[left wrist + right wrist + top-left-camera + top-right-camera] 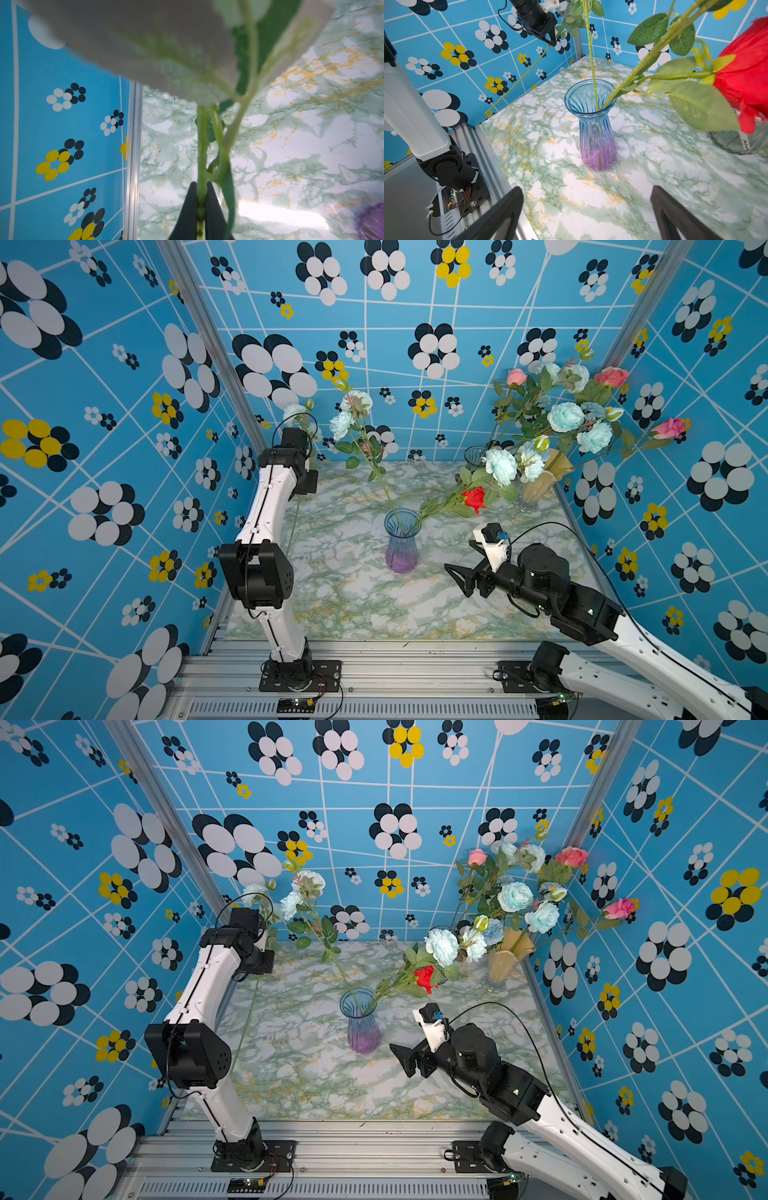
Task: Pick out blue flowers from the vase
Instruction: Place the flower at the center of the board.
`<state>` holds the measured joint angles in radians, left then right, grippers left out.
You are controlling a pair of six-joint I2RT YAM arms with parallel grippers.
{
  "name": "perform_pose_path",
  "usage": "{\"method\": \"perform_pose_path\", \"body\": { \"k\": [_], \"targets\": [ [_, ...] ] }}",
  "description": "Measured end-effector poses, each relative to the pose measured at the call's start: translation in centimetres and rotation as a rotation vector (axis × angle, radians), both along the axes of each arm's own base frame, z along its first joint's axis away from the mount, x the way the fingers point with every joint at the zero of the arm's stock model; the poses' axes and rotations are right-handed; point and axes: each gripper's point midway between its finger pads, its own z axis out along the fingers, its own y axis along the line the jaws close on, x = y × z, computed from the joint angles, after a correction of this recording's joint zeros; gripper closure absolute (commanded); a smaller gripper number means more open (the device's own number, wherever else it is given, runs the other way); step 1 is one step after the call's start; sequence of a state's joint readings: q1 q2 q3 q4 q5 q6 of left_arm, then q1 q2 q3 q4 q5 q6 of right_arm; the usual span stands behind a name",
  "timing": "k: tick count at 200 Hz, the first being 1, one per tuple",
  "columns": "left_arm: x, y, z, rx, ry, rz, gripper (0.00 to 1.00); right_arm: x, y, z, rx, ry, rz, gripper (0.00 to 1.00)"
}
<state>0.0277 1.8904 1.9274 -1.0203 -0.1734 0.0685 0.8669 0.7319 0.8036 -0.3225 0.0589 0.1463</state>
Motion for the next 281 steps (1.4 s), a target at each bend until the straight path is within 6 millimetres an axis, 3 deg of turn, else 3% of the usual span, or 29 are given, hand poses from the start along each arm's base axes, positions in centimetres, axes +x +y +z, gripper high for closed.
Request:
{"method": "perform_pose_path", "body": {
  "k": [61, 97, 120, 165, 208, 252, 281],
  "targets": [
    [3.1, 3.0, -7.1, 0.021, 0.071, 0.036, 1.0, 0.5, -0.1, -0.3, -0.004, -0.007, -0.023, 0.01],
    [3.3, 3.7, -9.3, 0.066, 0.079, 0.028, 1.0, 1.0, 0.1, -0.9, -0.024, 0.003, -0.037, 0.01],
    [3.0, 4.1, -11.4, 0.092, 0.095, 0.023, 1.0, 1.0, 0.0, -0.9, -0.024, 0.003, -0.04, 0.01],
    [0.3, 5.2, -16.0, 0.122, 0.193, 0.022, 1.0, 1.1, 0.0, -0.8, -0.021, -0.001, -0.043, 0.01],
    [-1.0, 6.4, -17.9, 0.131, 0.222, 0.042, 1.0, 1.0, -0.2, -1.1, -0.023, 0.001, -0.043, 0.01],
    [-0.6, 6.8, -17.9, 0.145, 0.2, 0.047, 1.0, 0.9, -0.2, -1.0, -0.022, 0.0, -0.043, 0.01],
    [-0.6, 6.9, -18.2, 0.151, 0.195, 0.045, 0.88, 0.9, -0.3, -0.9, -0.019, -0.003, -0.045, 0.01]
  ]
}}
